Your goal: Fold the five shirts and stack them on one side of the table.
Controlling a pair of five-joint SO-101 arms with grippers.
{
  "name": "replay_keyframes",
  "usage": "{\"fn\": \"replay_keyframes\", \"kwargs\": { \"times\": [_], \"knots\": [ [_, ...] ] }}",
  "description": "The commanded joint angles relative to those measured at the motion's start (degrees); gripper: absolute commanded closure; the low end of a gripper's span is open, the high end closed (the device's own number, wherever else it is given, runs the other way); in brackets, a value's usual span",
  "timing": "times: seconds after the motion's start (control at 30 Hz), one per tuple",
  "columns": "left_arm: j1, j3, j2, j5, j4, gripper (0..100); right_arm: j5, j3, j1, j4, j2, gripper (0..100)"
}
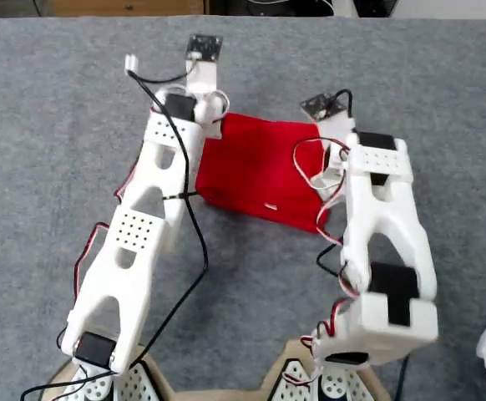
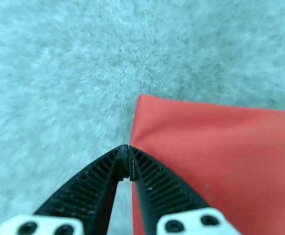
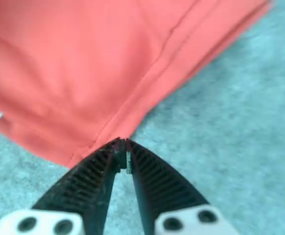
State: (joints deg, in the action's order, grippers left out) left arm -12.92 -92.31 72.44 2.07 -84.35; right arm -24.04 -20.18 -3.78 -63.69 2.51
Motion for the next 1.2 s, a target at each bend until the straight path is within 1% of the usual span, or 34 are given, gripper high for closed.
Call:
{"fn": "replay_keyframes", "kwargs": {
  "times": [0.0, 0.1, 0.17, 0.23, 0.37, 0.5, 0.63, 0.8, 0.93, 1.03, 1.17],
  "knots": [
    [-0.1, -3.4, -10.1, 0.6, -6.1, 98, -0.5, 1.6, 2.3, -1.0, -7.4, 99.4],
    [-1.3, -3.4, -14.5, 0.6, -12.4, 98, -0.4, 8.2, 2.8, -1.1, -6.9, 99.4],
    [-2.7, -2.8, -16.4, 0.5, -16.7, 98, -0.1, 14.8, 3.3, -1.4, -3.3, 99.4],
    [-3.3, -0.6, -17.1, -0.4, -16.6, 98, 0.0, 22.8, 3.6, -3.3, 2.9, 99.4],
    [-3.6, 5.0, -17.3, -5.9, -16.6, 98, 0.4, 42.1, 4.8, -10.0, 17.9, 99.4],
    [-3.8, 8.5, -17.3, -8.4, -16.6, 98, 1.5, 62.4, 5.4, -17.3, 31.8, 99.4],
    [-4.7, 13.5, -18.0, -8.6, -16.6, 98, 2.1, 81.0, 6.6, -25.7, 43.4, 99.4],
    [-6.7, 23.7, -25.2, -8.4, -16.6, 98, 3.3, 100.6, 6.7, -34.5, 54.6, 99.4],
    [-7.9, 35.1, -33.2, -8.3, -16.6, 98, 4.6, 109.7, 6.7, -38.5, 61.3, 99.4],
    [-7.9, 42.6, -37.1, -8.3, -16.4, 98, 5.4, 109.8, 7.0, -38.7, 63.2, 99.4],
    [-6.7, 48.6, -37.9, -8.3, -16.4, 98, 6.9, 107.6, 7.1, -38.7, 62.4, 99.4]
  ]
}}
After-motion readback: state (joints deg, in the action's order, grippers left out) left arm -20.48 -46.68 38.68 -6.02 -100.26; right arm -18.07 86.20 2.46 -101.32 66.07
